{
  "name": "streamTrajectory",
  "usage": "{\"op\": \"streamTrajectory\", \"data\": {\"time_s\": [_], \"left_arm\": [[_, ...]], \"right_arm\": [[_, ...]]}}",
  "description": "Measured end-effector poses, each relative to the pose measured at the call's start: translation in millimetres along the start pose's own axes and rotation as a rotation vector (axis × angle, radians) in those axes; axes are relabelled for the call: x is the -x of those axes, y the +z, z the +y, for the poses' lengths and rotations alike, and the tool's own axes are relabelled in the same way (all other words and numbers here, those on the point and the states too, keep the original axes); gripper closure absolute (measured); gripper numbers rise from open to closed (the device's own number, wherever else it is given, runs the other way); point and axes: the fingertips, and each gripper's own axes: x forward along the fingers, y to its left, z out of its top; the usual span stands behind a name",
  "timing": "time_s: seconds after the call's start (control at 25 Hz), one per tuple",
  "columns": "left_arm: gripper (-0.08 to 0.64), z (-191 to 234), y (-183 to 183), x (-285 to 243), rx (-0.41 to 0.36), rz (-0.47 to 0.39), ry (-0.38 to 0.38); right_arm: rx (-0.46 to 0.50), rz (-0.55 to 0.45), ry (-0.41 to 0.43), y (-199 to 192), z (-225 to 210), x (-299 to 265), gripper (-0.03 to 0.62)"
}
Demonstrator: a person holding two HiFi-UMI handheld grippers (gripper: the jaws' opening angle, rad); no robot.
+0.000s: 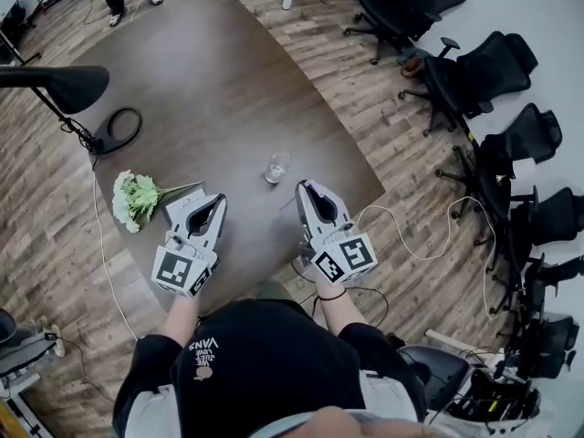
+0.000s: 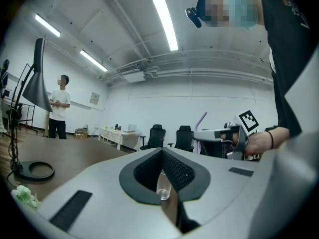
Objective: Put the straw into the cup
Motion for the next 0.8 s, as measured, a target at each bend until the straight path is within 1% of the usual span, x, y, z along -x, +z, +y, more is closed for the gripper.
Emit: {"op": "streamTrajectory", "data": {"time_s": [0.48,0.8], "left_arm": [[0.554,17,1,-29,0.001,0.006,0.051],[0.554,26,0,-38,0.006,0.015,0.104]], "right_arm": [[0.029,-0.037,0.047,25,-39,-53,0.558],[0.028,-0.032,0.088,29,-54,-80,0.558]]}}
